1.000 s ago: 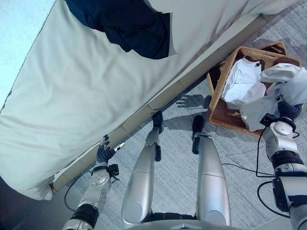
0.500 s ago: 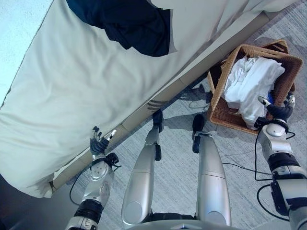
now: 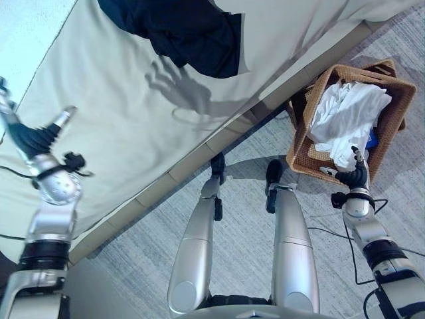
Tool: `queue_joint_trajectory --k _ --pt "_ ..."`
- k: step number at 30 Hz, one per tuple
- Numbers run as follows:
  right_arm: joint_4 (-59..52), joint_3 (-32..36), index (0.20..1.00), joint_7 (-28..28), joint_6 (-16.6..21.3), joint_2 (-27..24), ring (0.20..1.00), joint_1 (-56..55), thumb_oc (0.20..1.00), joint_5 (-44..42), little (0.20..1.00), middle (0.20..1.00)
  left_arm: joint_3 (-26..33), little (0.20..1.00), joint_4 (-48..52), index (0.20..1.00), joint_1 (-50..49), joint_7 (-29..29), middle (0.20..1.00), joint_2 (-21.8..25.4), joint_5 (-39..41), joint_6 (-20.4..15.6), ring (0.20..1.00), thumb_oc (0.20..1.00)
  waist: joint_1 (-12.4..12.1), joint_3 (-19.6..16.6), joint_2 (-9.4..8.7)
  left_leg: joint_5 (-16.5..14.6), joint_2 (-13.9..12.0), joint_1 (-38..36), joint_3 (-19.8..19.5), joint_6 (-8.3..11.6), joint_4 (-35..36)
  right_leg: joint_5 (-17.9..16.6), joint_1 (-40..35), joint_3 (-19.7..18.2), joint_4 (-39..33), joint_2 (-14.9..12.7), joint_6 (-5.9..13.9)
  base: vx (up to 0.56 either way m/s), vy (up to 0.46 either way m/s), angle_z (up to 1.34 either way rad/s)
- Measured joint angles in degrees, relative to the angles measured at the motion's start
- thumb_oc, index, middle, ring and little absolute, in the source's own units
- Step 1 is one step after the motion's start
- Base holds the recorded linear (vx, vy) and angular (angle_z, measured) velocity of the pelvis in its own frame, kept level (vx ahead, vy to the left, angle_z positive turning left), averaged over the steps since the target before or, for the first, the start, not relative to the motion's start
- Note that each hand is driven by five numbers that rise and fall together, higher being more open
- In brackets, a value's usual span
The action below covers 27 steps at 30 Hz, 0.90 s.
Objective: Pick up clothes into the bucket
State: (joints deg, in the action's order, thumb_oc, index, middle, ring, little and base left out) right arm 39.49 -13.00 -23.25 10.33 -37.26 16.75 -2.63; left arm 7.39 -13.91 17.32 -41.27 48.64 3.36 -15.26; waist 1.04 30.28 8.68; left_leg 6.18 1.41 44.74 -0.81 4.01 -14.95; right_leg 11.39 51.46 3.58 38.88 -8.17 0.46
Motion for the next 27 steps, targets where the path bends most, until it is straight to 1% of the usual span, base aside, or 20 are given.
queue_joint_trajectory --k 1,2,4,5,6,7,8,9,10,11,12,13,16,17,19,21,22,24,25,27 --pt "-0.5 -1.1 1.0 1.3 0.1 -0.6 1.0 -0.7 1.0 1.9 1.0 1.0 -0.6 1.0 -1.0 1.0 1.9 0.5 1.0 2.4 -1.5 0.4 1.0 1.0 0.4 0.0 -0.03 -0.3 -0.1 0.1 0.2 0.09 -0.4 -0.3 -0.1 -0.2 -0.4 0.1 0.25 0.0 0.06 -0.1" --pt "-0.8 -1.9 1.0 2.1 0.2 -0.8 1.0 -0.7 1.0 2.9 1.0 1.0 -1.4 1.0 -1.9 1.0 2.8 0.7 1.0 4.2 -2.6 0.8 1.0 1.0 0.3 0.0 -0.03 -0.3 -0.2 0.2 0.4 0.07 -0.5 -0.4 -0.1 -0.2 -0.5 0.2 0.34 0.0 0.083 -0.15" --pt "-1.5 -3.5 1.0 4.1 0.9 -0.3 1.0 -1.2 1.0 4.5 1.0 1.0 -5.3 1.0 -5.7 1.0 8.1 2.1 1.0 7.7 -5.5 1.9 1.0 1.0 1.7 0.0 -0.23 -0.9 -0.6 0.7 0.9 0.19 -0.9 -1.3 -0.1 -1.1 -1.8 0.9 1.12 0.0 0.104 -0.23" --pt "-2.5 -3.6 1.0 4.7 1.0 0.6 1.0 -1.8 1.0 5.0 1.0 1.0 -10.0 1.0 -7.8 1.0 11.4 3.0 1.0 10.7 -7.2 2.6 1.0 1.0 2.2 0.0 -0.54 -1.4 -1.0 1.2 1.7 -0.29 -1.4 -2.1 0.1 -1.6 -2.9 1.4 1.47 0.0 0.137 -0.36" --pt "-3.1 -4.9 1.0 5.5 1.4 1.4 1.0 -1.9 1.0 5.4 1.0 1.0 -12.2 1.0 -9.0 1.0 13.2 4.1 1.0 12.0 -9.3 2.9 1.0 1.0 3.5 0.0 -0.94 -1.5 -1.4 1.5 2.3 -0.19 -1.6 -2.9 0.2 -2.1 -3.8 1.9 1.69 -0.01 0.105 -0.35" --pt "-3.3 -5.3 1.0 5.8 1.5 1.7 1.0 -2.1 1.0 5.5 1.0 1.0 -13.3 1.0 -9.7 1.0 14.6 4.2 1.0 12.4 -9.9 3.2 1.0 1.0 4.1 0.0 -1.14 -1.6 -1.6 1.6 2.6 -0.2 -1.7 -3.1 0.2 -2.6 -4.4 2.1 1.87 -0.01 0.089 -0.36" --pt "-4.3 -6.3 1.0 6.5 1.8 2.3 1.0 -2.6 1.0 5.5 1.0 1.0 -16.6 1.0 -12.0 1.0 17.5 4.7 1.0 14.4 -11.8 3.8 1.0 1.0 4.5 -0.1 -2.21 -2.0 -1.9 1.9 3.7 -0.43 -1.9 -3.9 0.4 -3.4 -5.3 2.9 2.17 0.0 0.052 -0.53" --pt "-7.0 -7.2 1.0 7.5 2.1 2.9 1.0 -3.8 1.0 6.2 1.0 1.0 -17.7 1.0 -13.2 1.0 19.5 5.7 1.0 16.1 -14.0 4.5 1.0 1.0 4.9 0.0 -3.52 -2.4 -2.5 2.2 4.5 -0.71 -2.5 -4.7 0.7 -4.3 -6.1 3.3 2.45 0.0 0.086 -0.54" --pt "-8.0 -7.4 1.0 7.9 2.3 2.9 1.0 -4.7 1.0 6.6 1.0 1.0 -18.2 1.0 -13.6 1.0 20.2 5.9 1.0 16.2 -14.1 4.7 1.0 1.0 5.5 0.0 -3.79 -2.5 -2.6 2.4 5.0 -0.83 -2.7 -5.0 0.8 -4.5 -6.5 3.4 2.73 0.0 0.118 -0.45" --pt "-9.3 -7.8 1.0 8.3 3.1 3.1 1.0 -6.2 1.0 7.0 1.0 1.0 -19.4 1.0 -14.7 1.0 21.7 6.3 1.0 16.4 -15.8 4.9 1.0 1.0 6.9 0.1 -4.27 -2.8 -3.2 2.7 5.6 -0.78 -3.3 -5.8 0.8 -5.1 -7.2 4.0 2.73 0.0 0.118 -0.42" --pt "-10.1 -8.0 1.0 8.8 3.4 3.7 1.0 -7.6 1.0 7.7 1.0 1.0 -22.7 1.0 -16.5 1.0 23.7 7.0 1.0 18.1 -17.7 5.5 1.0 1.0 7.6 0.1 -5.35 -4.1 -3.9 3.3 6.8 -1.3 -5.1 -6.6 0.8 -6.0 -8.2 4.9 3.21 0.0 0.133 -0.48" --pt "-10.0 -8.1 1.0 9.1 3.4 4.0 1.0 -8.0 1.0 7.7 1.0 1.0 -22.9 1.0 -17.1 1.0 24.1 7.3 1.0 18.2 -18.4 5.8 1.0 1.0 7.5 0.1 -5.89 -4.5 -4.3 3.6 7.1 -1.19 -6.0 -6.9 0.8 -6.7 -8.5 5.1 3.27 0.0 0.079 -0.51" --pt "-10.8 -8.0 1.0 9.4 3.4 5.3 1.0 -10.9 1.0 7.7 1.0 1.0 -26.8 1.0 -20.7 1.0 27.9 8.7 1.0 18.2 -19.7 6.4 1.0 1.0 9.8 0.3 -7.16 -7.2 -5.9 5.2 8.7 -1.52 -10.0 -7.7 1.1 -8.1 -9.3 6.8 3.62 -0.01 0.095 -0.41" --pt "-12.2 -8.0 1.0 9.7 3.6 5.3 1.0 -12.0 1.0 7.6 1.0 1.0 -28.5 1.0 -21.2 1.0 29.6 9.4 1.0 18.5 -20.2 6.8 1.0 1.0 9.2 0.3 -7.69 -8.4 -6.8 6.1 9.0 -1.75 -12.0 -7.9 1.3 -8.6 -9.3 7.4 3.66 0.0 0.064 -0.38" --pt "-12.7 -7.9 1.0 10.0 4.3 5.8 1.0 -12.3 1.0 7.4 1.0 1.0 -28.8 1.0 -21.5 1.0 31.0 10.4 1.0 18.5 -20.2 7.0 1.0 1.0 9.6 0.3 -8.79 -9.5 -7.8 7.0 9.7 -1.64 -14.0 -8.1 1.8 -9.4 -9.3 8.2 3.65 0.0 0.04 -0.32" --pt "-14.2 -7.7 1.0 10.2 4.7 5.8 1.0 -12.4 1.0 6.8 1.0 1.0 -28.9 1.0 -22.4 1.0 32.2 10.7 1.0 18.5 -20.1 7.0 1.0 1.0 9.8 0.3 -9.12 -10.1 -8.3 8.2 9.8 -1.68 -15.2 -8.3 2.5 -9.6 -9.3 8.6 3.69 -0.01 0.013 -0.17" --pt "-14.8 -7.6 1.0 10.2 4.8 5.8 1.0 -12.5 1.0 6.3 1.0 1.0 -29.1 1.0 -22.7 1.0 32.9 10.8 1.0 18.2 -20.1 7.0 1.0 1.0 10.5 0.4 -9.56 -10.2 -8.4 8.7 9.9 -1.56 -15.5 -8.4 3.0 -9.6 -9.3 9.0 3.57 -0.01 0.018 -0.13" --pt "-16.8 -7.6 1.0 10.2 5.3 6.1 1.0 -12.2 1.0 5.1 1.0 1.0 -30.0 1.0 -25.1 1.0 34.4 10.9 1.0 18.4 -20.0 7.1 1.0 1.0 10.7 0.4 -10.09 -10.7 -9.2 10.6 9.7 -1.39 -17.0 -8.8 4.0 -9.5 -9.7 9.4 3.63 0.01 0.012 -0.13" --pt "-17.8 -7.7 1.0 10.2 5.6 6.3 1.0 -12.0 1.0 4.7 1.0 1.0 -31.5 1.0 -26.7 1.0 35.4 11.0 1.0 18.3 -20.0 7.1 1.0 1.0 10.6 0.3 -10.56 -11.2 -10.0 12.2 9.3 -1.61 -18.4 -9.4 4.6 -9.5 -10.3 10.1 3.64 0.01 0.012 -0.15" --pt "-18.3 -7.6 1.0 10.1 5.7 6.9 1.0 -12.0 1.0 4.3 1.0 1.0 -32.5 1.0 -27.6 1.0 35.7 11.3 1.0 18.3 -20.0 7.2 1.0 1.0 10.7 0.4 -11.28 -11.5 -10.2 13.1 9.2 -1.71 -19.2 -9.8 5.2 -9.4 -10.2 10.3 3.67 0.01 0.003 -0.12"
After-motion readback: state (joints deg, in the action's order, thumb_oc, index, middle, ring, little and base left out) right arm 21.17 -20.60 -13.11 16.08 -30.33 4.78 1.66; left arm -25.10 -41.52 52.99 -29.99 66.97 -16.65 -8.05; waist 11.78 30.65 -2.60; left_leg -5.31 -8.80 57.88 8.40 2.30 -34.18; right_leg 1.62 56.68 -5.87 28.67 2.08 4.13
